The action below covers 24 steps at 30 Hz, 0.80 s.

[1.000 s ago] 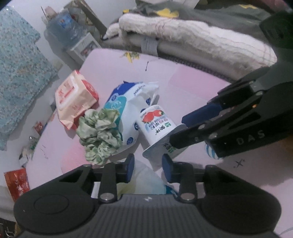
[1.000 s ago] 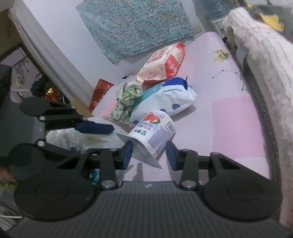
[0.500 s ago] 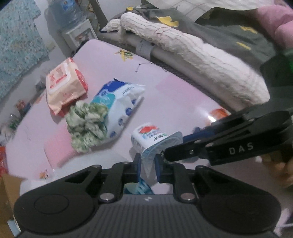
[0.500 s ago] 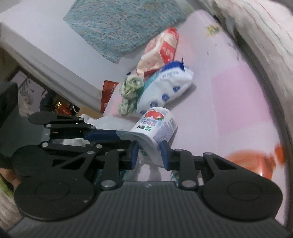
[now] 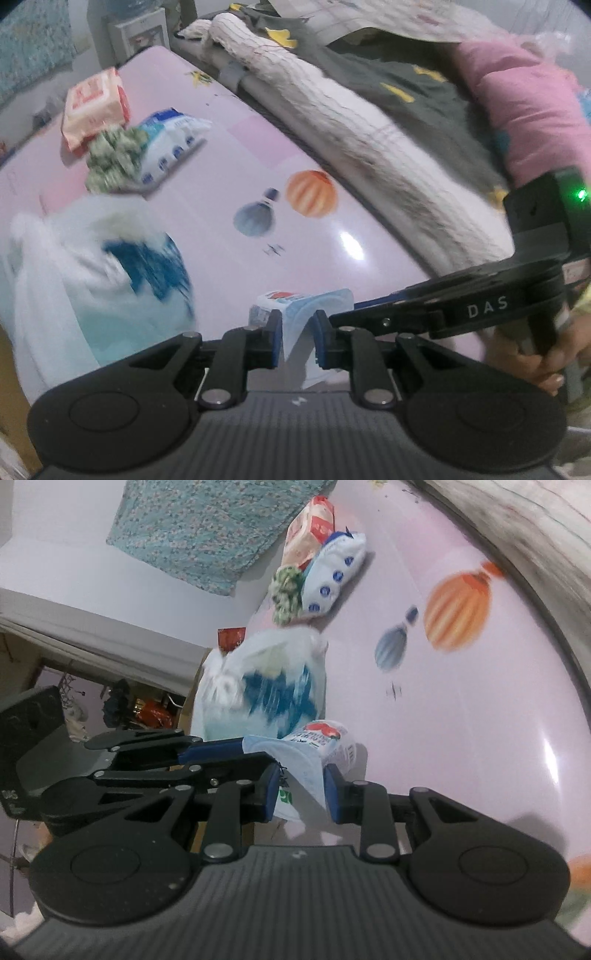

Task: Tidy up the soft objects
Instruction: 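Grasp the yogurt cup with the left gripper while the right gripper releases it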

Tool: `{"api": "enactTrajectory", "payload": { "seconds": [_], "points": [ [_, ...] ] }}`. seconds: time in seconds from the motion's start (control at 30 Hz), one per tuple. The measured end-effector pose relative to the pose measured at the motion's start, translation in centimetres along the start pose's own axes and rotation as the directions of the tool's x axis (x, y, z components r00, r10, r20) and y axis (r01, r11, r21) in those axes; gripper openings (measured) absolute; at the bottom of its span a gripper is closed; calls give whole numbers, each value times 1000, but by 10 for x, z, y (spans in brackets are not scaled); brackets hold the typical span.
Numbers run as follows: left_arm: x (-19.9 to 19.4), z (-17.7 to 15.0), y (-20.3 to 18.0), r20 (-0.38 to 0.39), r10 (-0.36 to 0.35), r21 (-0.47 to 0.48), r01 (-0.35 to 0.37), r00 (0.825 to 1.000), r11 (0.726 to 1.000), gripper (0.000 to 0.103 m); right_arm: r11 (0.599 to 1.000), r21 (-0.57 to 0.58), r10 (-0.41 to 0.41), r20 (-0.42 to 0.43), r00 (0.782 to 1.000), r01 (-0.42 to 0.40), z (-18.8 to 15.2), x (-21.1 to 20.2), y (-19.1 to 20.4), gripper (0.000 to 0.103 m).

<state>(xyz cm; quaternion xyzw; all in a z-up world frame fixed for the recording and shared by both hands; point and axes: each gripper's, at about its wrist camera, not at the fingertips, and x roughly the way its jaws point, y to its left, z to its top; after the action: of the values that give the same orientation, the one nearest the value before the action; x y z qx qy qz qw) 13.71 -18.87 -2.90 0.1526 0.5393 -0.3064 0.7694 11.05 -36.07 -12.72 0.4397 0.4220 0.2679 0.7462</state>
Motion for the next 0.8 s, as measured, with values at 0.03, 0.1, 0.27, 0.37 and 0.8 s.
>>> {"api": "enactTrajectory", "payload": {
  "seconds": [0.03,0.1,0.27,0.37,0.8],
  "points": [
    [-3,-6,-1,6,-16,-16,16,1000,1000,17,1000,6,-1,0,1000,1,-7,-6,2,26],
    [-6,-15,-2,21,-43,-49,44,999,998,18,1000,16,-4,0,1000,4,-18,-14,4,26],
    [1,-29,12,20,-90,-167,92,996,982,22,999,23,-30,12,999,30,-23,-20,8,27],
    [5,-35,22,42,-99,-221,106,994,970,28,999,27,-36,29,999,35,-20,-18,7,28],
    [-1,-47,20,114,-138,-224,161,984,961,86,994,102,15,175,985,-33,-38,-38,-21,51]
  ]
}}
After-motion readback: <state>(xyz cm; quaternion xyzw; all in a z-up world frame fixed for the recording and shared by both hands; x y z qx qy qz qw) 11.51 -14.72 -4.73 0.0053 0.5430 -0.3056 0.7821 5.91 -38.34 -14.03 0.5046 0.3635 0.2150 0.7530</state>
